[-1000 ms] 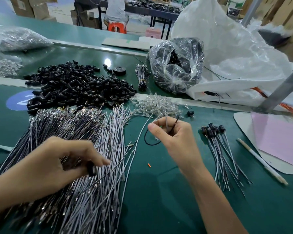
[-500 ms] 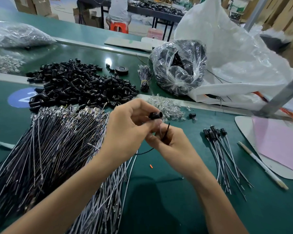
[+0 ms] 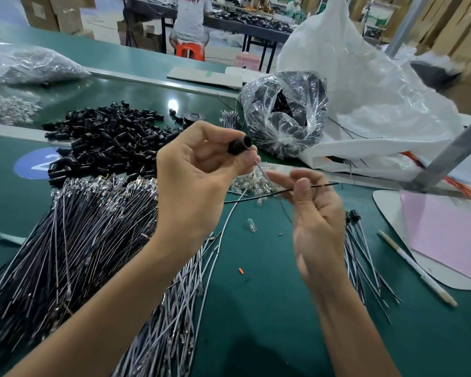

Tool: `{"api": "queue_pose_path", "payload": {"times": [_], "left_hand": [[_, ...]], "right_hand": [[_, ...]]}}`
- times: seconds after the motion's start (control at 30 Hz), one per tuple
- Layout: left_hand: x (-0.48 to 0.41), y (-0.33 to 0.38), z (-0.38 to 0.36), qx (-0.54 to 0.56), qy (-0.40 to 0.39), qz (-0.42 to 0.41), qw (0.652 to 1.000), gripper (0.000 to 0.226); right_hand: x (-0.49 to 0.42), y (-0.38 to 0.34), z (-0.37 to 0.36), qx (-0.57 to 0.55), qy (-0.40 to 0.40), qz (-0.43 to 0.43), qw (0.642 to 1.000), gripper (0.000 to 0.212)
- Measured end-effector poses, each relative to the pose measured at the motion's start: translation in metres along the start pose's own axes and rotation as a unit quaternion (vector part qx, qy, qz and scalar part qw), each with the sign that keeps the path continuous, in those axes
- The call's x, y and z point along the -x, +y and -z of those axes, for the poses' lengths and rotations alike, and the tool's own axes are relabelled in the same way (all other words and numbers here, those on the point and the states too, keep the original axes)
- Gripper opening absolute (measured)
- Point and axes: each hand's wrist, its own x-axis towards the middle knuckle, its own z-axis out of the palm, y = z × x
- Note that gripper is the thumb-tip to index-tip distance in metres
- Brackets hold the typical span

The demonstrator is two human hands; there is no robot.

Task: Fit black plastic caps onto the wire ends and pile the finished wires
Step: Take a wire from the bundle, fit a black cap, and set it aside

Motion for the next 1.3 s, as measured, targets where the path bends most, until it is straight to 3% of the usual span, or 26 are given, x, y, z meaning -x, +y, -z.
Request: {"api": "queue_pose_path", "payload": {"times": [0.13, 0.27, 0.5, 0.77, 0.93, 1.07, 1.3], "left_hand": [[0.005, -0.007, 0.0, 0.029, 0.005, 0.044, 0.999, 0.021], [0.01, -0.014, 0.0, 0.07, 0.007, 0.1, 0.992, 0.019], [0.017, -0.028, 0.006, 0.089, 0.029, 0.152, 0.984, 0.018], [0.02, -0.038, 0.021, 0.06, 0.033, 0.173, 0.983, 0.024], [0.017, -0.044, 0.036, -0.096, -0.018, 0.185, 0.978, 0.017], [0.012, -0.045, 0.043, -0.211, -0.059, 0.133, 0.967, 0.026], [0.012, -0.044, 0.043, -0.224, -0.096, 0.114, 0.963, 0.029]], "right_hand": [[-0.003, -0.016, 0.007, -0.094, 0.082, 0.041, 0.991, 0.013], [-0.002, -0.026, 0.014, 0.0, 0.153, 0.08, 0.985, 0.019], [0.012, -0.003, -0.01, 0.277, 0.048, 0.042, 0.959, 0.011], [0.016, 0.008, -0.015, 0.304, 0.029, 0.019, 0.952, 0.012], [0.009, 0.009, -0.005, 0.357, 0.042, 0.064, 0.931, 0.017], [0.007, 0.009, -0.001, 0.413, 0.016, 0.1, 0.905, 0.012], [0.007, 0.007, -0.002, 0.441, -0.017, 0.127, 0.888, 0.009]]}}
